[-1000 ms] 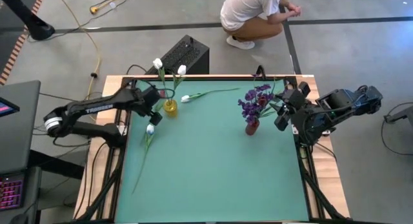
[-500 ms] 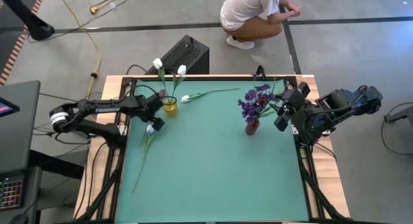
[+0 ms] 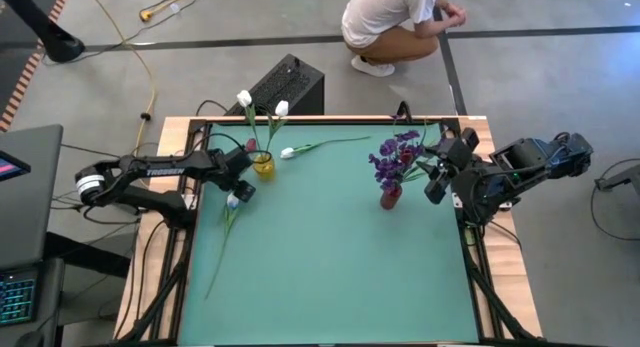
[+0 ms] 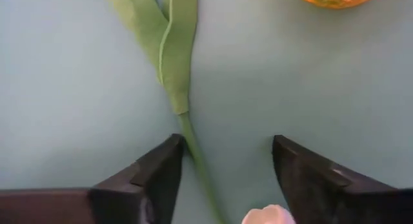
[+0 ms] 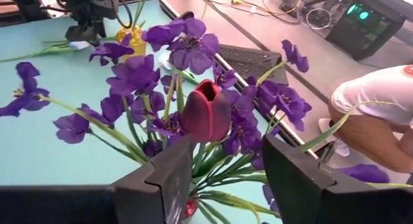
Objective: Sort flowers into vase by color
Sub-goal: Put the red flower into the red vase
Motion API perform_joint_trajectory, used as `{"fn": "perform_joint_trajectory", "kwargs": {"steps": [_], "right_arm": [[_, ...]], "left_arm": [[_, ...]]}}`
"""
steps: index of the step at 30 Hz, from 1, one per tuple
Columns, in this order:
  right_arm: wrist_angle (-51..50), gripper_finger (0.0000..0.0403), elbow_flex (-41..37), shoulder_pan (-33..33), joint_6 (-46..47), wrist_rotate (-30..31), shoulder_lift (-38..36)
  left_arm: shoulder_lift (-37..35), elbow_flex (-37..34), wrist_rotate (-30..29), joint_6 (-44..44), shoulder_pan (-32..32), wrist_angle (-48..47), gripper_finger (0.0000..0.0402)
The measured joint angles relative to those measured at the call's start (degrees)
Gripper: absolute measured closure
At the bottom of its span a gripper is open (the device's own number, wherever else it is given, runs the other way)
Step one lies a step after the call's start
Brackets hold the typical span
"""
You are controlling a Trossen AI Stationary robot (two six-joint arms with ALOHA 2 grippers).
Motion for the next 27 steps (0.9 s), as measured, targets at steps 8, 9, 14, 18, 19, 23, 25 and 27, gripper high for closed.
{"fn": "perform_joint_trajectory", "kwargs": {"steps": [8, 9, 14, 18, 19, 23, 25, 27], "right_arm": [[0.1, 0.0188, 0.0, 0.0, 0.0, -2.0, 0.0], [0.1, 0.0188, 0.0, 0.0, 0.0, -2.0, 0.0], [0.6, 0.0188, 0.0, 0.0, 0.0, -2.0, 0.0], [0.8, 0.0188, 0.0, 0.0, 0.0, -2.0, 0.0], [0.8, 0.0188, 0.0, 0.0, -0.1, -2.0, 0.0], [0.8, 0.0188, 0.0, 0.0, -0.2, -2.0, 0.0], [0.8, 0.0188, 0.0, 0.0, -0.2, -2.0, 0.0], [0.8, 0.0188, 0.0, 0.0, -0.3, -2.0, 0.0]], "left_arm": [[0.0, 0.0, 0.7, -0.6, 0.0, -1.4, 0.0315], [0.0, 0.0, 0.8, -0.7, 0.0, -1.5, 0.0334], [-0.1, -0.1, 1.2, -0.6, 0.0, -1.6, 0.0395], [-1.8, -0.2, 1.3, -0.6, 0.0, -1.5, 0.0396], [-2.6, -0.3, 1.4, -0.6, 0.0, -1.6, 0.0398], [-7.5, -0.5, 3.1, -1.7, -0.1, -2.6, 0.04], [-10.7, -0.4, 3.1, -2.6, 0.0, -3.4, 0.0401], [-13.9, -0.4, 3.1, -3.6, 0.0, -4.5, 0.0401]]}}
